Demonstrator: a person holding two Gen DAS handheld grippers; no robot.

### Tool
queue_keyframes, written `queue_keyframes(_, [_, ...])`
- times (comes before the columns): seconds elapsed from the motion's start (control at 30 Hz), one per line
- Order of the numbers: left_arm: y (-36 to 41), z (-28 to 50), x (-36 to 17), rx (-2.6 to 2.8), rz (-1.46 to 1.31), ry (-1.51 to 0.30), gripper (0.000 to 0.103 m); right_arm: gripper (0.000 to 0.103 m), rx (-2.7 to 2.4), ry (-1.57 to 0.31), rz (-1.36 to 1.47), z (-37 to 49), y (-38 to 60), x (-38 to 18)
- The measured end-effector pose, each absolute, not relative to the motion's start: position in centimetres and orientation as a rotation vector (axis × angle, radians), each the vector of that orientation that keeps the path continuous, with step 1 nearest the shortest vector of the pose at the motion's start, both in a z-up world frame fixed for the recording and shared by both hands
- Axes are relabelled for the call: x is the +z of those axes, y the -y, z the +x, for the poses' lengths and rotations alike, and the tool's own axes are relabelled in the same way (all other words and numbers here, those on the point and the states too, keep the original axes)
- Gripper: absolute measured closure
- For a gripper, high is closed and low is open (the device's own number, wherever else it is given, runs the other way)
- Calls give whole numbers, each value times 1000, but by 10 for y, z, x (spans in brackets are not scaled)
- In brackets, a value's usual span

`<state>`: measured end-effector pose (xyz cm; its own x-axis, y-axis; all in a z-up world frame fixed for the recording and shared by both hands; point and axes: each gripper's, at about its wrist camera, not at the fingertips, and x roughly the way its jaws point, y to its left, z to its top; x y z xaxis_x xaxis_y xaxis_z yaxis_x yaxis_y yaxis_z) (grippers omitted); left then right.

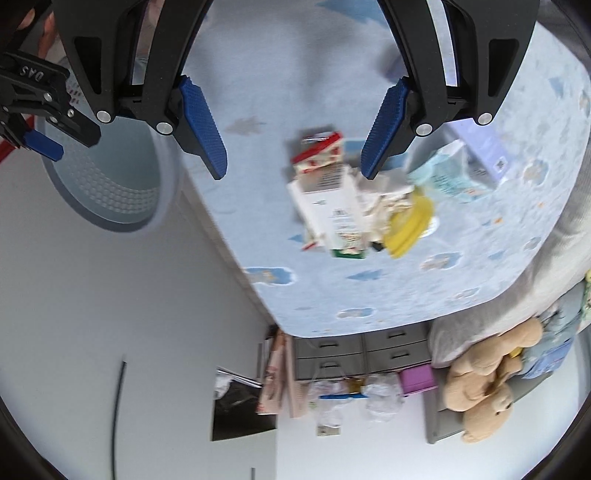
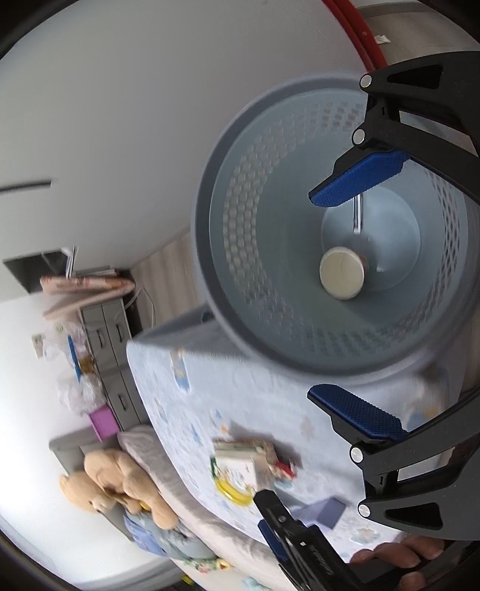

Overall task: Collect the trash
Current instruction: 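Move both open grippers back over the trash on the bed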

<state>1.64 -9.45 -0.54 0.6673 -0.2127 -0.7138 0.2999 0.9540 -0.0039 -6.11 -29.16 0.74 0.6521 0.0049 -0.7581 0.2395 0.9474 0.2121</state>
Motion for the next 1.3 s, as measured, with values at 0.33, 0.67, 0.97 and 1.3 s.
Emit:
queue_keyframes(0.33, [23,17,-9,-107,68,-797,31,8,-12,-826,258,-43,232,15])
queue_keyframes(0.67, [-29,8,-10,10,-9,-798,31,8,50,-816,267,-34,207,20])
queue_keyframes(0.97, [-13,6,-28,11,25,-842,31,8,76,-806,281,-35,204,24])
queue_keyframes(1.3, [6,14,-39,38,53,-862,31,8,70,-820,298,-36,210,22])
